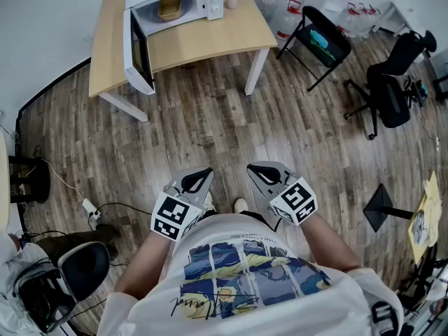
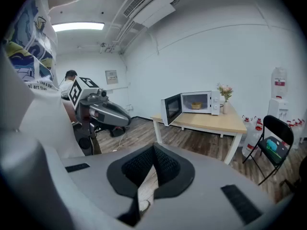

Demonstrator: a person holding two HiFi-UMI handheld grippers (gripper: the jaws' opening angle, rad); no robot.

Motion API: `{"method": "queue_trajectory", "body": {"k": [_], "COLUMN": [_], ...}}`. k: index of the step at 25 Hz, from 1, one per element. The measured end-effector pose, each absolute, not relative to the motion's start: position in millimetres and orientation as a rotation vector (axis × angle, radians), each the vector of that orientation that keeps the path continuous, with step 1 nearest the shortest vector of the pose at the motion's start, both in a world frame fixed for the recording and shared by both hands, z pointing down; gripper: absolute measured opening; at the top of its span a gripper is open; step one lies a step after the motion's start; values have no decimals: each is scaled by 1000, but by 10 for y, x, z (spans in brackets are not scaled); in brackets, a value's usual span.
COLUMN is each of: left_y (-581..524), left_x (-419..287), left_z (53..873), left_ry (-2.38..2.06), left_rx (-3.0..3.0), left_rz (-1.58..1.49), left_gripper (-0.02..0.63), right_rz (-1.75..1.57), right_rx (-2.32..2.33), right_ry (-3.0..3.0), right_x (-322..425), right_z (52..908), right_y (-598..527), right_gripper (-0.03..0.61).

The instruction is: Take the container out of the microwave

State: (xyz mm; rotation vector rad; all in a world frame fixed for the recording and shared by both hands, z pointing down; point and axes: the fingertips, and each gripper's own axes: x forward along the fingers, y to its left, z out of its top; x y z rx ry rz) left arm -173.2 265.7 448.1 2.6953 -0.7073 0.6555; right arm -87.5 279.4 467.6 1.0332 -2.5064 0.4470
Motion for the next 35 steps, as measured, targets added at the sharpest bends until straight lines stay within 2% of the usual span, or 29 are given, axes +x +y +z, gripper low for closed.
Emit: {"method": "queue_trajectory", "body": {"k": [9,14,20,29,35], "left_y": [2113,1656,935,-263,-999], "left_x": [-2161,-2105,-1699,-1082,-823], "left_z": [4575,4589,4602,4634,4738], "left_ry": [-671,-705,-834,-1100,-1249], "left_rx": [2741,2760,2753,2676,2634], "left_rz": [666,647,680,847,989], "left_gripper": [9,11,34,37,60], "right_rz": [371,380,361,373,410], "right_rx": [1108,1126,1148,1059,1025], "right_ry": [-2453,-2471,-2494,-2570,-2560], "right_x": [-1299,-1304,-789,229,864], "right_z": [4515,4494,4480,4419,4633], "right_y": [2257,1962,1292,377,62], "right_gripper": [5,5,10,85,94]}}
